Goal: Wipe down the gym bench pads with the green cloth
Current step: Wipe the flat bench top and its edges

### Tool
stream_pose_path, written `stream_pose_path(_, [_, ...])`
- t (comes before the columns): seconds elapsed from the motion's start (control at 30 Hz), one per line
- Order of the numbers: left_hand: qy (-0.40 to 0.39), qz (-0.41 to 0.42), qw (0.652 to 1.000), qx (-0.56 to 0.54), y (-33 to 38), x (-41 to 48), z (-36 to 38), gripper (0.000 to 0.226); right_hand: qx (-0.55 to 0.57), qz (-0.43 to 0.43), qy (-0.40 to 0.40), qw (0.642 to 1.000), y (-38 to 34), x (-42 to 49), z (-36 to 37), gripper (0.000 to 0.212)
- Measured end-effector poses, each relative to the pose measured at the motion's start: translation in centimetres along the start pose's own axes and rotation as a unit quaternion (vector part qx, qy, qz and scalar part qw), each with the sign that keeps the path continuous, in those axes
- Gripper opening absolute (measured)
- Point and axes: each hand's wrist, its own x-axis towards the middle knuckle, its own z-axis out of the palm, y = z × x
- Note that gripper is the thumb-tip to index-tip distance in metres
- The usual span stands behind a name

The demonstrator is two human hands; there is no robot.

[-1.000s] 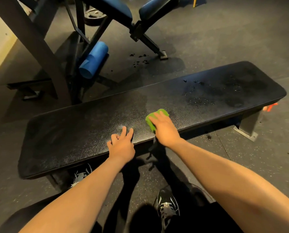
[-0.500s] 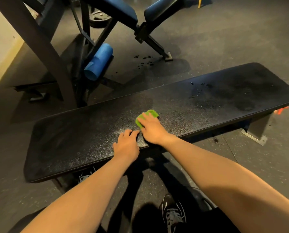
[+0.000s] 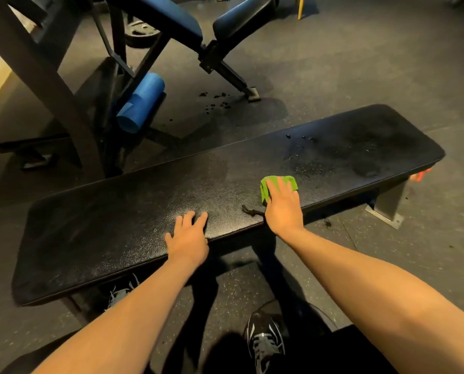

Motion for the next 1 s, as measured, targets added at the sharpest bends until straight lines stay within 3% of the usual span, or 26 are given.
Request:
stream_pose_path(0.07, [-0.008, -0.004, 1.000, 0.001, 0.4, 0.1, -0.1, 0.079, 0.013, -0.018, -0.015, 1.000, -0.8, -1.3, 0.3, 0.046])
stream_pose_path(0.17, [-0.014, -0.013, 1.000, 0.010, 1.3, 0.0, 0.0, 0.081, 0.023, -0.129, -0.042, 0.991, -2.8, -2.9, 0.4, 0.037])
stream_pose_path(0.23, [-0.024, -0.028, 0.999, 0.006, 2.3, -0.2, 0.2, 0.077, 0.026, -0.191, -0.097, 0.976, -3.8, -4.1, 0.6, 0.047])
stream_pose_path(0.37, [-0.026, -0.035, 0.999, 0.007, 3.7, -0.6, 1.1, 0.068, 0.000, -0.233, -0.162, 0.959, -2.3, -4.9, 0.7, 0.073])
stream_pose_path(0.43, [-0.014, -0.027, 0.999, 0.018, 3.5, -0.7, 1.3, 0.066, -0.029, -0.211, -0.141, 0.967, -0.3, -4.6, 0.5, 0.075])
stream_pose_path(0.63, [-0.008, -0.013, 0.999, 0.038, 3.1, -0.5, 1.3, 0.063, -0.033, 0.012, -0.058, 0.998, 4.1, -3.8, -0.9, 0.075])
stream_pose_path(0.73, [-0.002, -0.019, 0.999, 0.037, 3.3, -0.5, 1.4, 0.061, -0.046, 0.031, -0.043, 0.998, 1.5, -4.0, -0.7, 0.072])
stream_pose_path(0.87, [0.001, -0.026, 0.999, 0.035, 3.5, -0.4, 1.4, 0.061, -0.013, -0.099, -0.046, 0.994, -3.2, -4.9, 0.3, 0.062])
stream_pose_path(1.0, [0.009, -0.016, 0.999, 0.046, 3.4, -0.6, 1.3, 0.058, 0.006, -0.227, -0.096, 0.969, -5.6, -5.1, 1.1, 0.062])
